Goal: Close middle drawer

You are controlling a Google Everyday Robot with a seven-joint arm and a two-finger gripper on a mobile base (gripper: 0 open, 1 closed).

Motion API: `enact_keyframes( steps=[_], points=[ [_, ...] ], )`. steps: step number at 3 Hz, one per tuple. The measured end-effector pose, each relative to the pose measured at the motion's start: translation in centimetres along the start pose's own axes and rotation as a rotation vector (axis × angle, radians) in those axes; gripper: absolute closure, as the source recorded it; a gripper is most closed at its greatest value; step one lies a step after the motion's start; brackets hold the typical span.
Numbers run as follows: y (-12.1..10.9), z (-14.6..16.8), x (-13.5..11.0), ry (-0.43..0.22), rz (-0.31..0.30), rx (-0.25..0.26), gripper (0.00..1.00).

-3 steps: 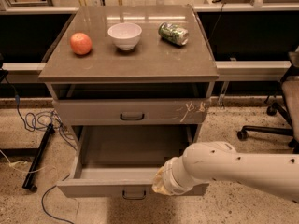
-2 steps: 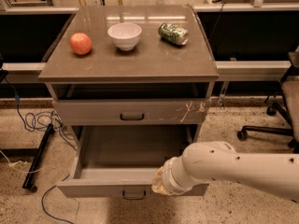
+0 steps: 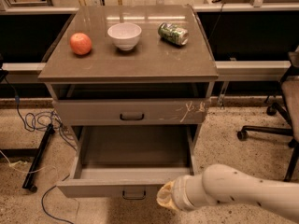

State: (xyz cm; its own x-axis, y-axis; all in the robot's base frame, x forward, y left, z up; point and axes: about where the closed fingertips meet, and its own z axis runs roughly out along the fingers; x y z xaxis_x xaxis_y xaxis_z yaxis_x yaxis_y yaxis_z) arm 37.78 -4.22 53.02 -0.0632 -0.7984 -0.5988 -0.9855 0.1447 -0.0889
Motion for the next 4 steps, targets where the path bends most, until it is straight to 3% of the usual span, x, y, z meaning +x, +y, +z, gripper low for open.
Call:
enact_keyframes(
  steps=[1,3,4],
  points=[
    [1.1,1.8,3.0,-0.056,0.03,0.026,1.0],
    [-3.0,6.2,6.5,-0.061,0.069,0.084,1.0],
    [-4.6,8.7,7.5,-0.032,0.09,0.075,1.0]
  ],
)
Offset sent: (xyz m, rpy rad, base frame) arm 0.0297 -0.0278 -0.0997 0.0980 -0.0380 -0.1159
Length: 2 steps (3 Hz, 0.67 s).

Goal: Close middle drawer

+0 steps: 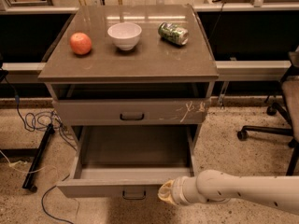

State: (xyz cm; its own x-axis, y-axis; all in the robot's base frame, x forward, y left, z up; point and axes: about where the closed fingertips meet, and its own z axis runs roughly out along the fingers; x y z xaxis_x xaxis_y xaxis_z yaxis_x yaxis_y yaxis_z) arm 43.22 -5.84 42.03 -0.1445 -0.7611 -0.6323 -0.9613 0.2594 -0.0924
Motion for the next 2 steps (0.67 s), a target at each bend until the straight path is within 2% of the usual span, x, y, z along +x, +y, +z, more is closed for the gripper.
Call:
enact_keyframes(
  steps=[1,2],
  points=[
    [0.05,0.24,-0.01,0.004,-0.005,-0.006,0.81],
    [0.04,0.25,-0.02,0.004,-0.005,-0.006,0.58]
  ],
)
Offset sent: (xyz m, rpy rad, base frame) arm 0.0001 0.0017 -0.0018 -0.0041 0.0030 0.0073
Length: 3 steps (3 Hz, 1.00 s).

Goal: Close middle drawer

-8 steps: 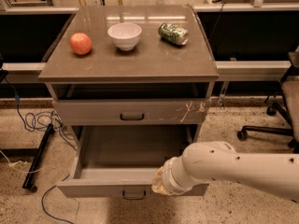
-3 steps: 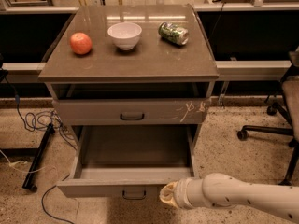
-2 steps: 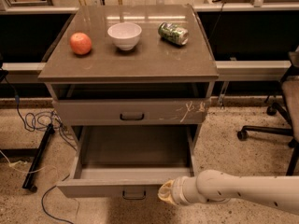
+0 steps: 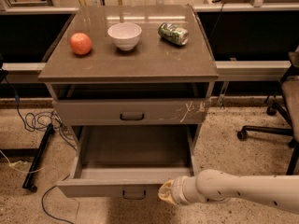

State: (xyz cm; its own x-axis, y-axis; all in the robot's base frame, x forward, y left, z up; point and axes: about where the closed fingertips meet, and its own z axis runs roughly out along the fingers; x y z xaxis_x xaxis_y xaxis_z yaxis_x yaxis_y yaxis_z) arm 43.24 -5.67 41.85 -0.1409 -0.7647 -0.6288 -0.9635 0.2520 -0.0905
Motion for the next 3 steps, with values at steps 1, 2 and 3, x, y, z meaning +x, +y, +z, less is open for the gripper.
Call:
enact_keyframes(
  steps=[1,2,3],
  points=[
    [-1.2,1.4,-0.2,-0.01,-0.012,0.001,0.27],
    [-2.2,1.7,-0.5,-0.018,-0.022,0.013,0.04],
    [-5.1,2.1,-1.9,-0.034,-0.048,0.038,1.0]
  ],
)
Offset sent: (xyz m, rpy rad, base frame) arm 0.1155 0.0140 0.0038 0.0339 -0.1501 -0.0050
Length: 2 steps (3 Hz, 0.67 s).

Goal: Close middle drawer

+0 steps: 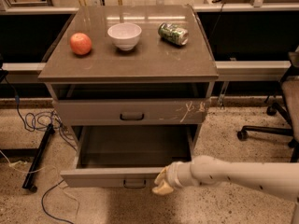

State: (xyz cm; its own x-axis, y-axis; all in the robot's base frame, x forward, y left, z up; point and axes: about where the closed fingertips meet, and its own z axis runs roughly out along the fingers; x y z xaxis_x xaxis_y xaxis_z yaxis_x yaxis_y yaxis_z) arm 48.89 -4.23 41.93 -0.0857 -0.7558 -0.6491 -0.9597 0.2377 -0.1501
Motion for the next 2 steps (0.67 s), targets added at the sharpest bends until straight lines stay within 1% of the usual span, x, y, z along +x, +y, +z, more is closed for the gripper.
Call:
enact_keyframes(
  steps=[1,2],
  points=[
    [-2.0,0.1,-1.0,-0.007,-0.024,0.022,1.0],
    [-6.0,0.4,-3.0,-0.014,-0.074,0.064,1.0]
  ],
)
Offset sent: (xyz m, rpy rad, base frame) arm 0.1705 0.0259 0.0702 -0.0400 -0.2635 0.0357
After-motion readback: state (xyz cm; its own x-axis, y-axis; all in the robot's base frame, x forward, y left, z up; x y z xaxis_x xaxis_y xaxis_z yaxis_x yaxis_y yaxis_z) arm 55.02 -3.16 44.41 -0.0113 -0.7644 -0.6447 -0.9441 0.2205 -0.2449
